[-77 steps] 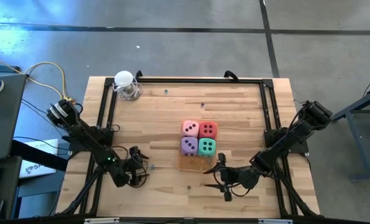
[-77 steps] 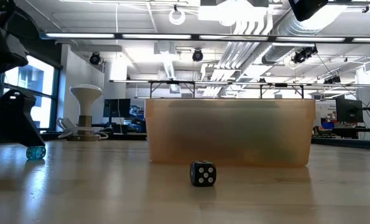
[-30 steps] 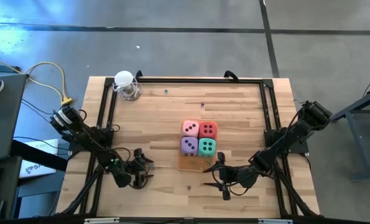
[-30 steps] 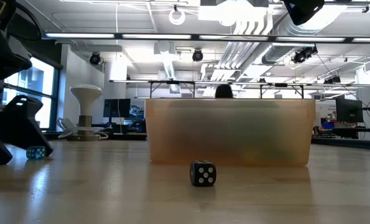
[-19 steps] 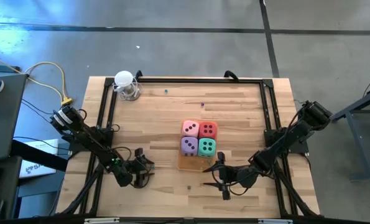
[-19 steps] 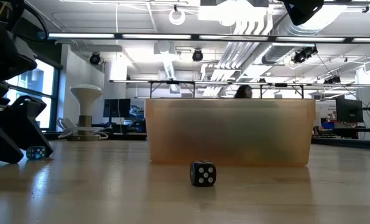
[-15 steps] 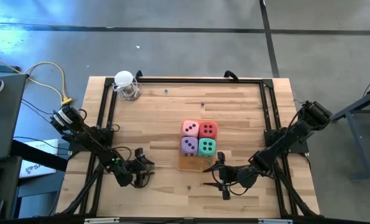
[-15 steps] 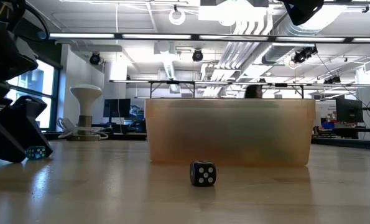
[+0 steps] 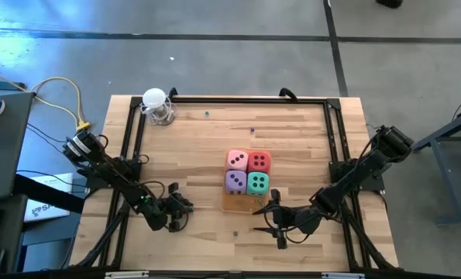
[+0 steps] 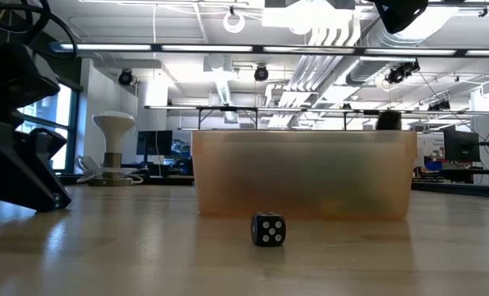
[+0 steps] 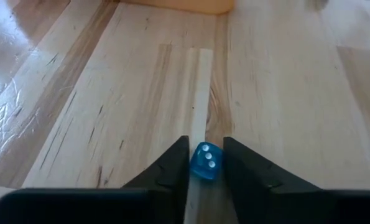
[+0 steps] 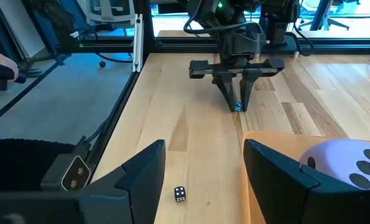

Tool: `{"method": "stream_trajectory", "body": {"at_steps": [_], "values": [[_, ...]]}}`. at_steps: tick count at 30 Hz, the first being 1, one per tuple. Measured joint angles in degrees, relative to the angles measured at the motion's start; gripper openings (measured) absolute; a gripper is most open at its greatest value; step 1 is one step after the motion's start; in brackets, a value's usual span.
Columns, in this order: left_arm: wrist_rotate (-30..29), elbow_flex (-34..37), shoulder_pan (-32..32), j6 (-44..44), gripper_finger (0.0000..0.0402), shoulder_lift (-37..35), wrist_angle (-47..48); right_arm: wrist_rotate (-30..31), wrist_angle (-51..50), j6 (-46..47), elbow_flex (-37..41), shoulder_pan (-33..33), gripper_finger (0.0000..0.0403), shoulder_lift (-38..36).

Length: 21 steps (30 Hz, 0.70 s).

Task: Pick & Place Dice
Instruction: Put the small blue die into the orange bin

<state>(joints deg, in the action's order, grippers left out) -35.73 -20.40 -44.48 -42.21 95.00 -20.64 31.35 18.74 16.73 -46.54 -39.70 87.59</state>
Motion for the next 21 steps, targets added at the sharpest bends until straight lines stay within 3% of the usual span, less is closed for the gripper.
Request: {"method": "stream_trajectory", "body": {"at_steps": [5, 11, 21], "values": [[0.02, 0.00, 0.04, 0.21, 0.0050, 0.00, -0.02, 0.00, 0.00, 0.00, 0.00, 0.00, 0.0210, 0.00], [1.03, 0.11, 0.26, 3.48, 0.0051, -0.60, -1.30, 0.00, -0.02, 0.11, 0.00, 0.00, 0.0210, 0.00], [14.26, -2.65, 9.43, 24.56, 0.0052, -12.98, -5.07, 0.02, 0.02, 0.02, 0.00, 0.02, 0.0210, 0.00]]}}
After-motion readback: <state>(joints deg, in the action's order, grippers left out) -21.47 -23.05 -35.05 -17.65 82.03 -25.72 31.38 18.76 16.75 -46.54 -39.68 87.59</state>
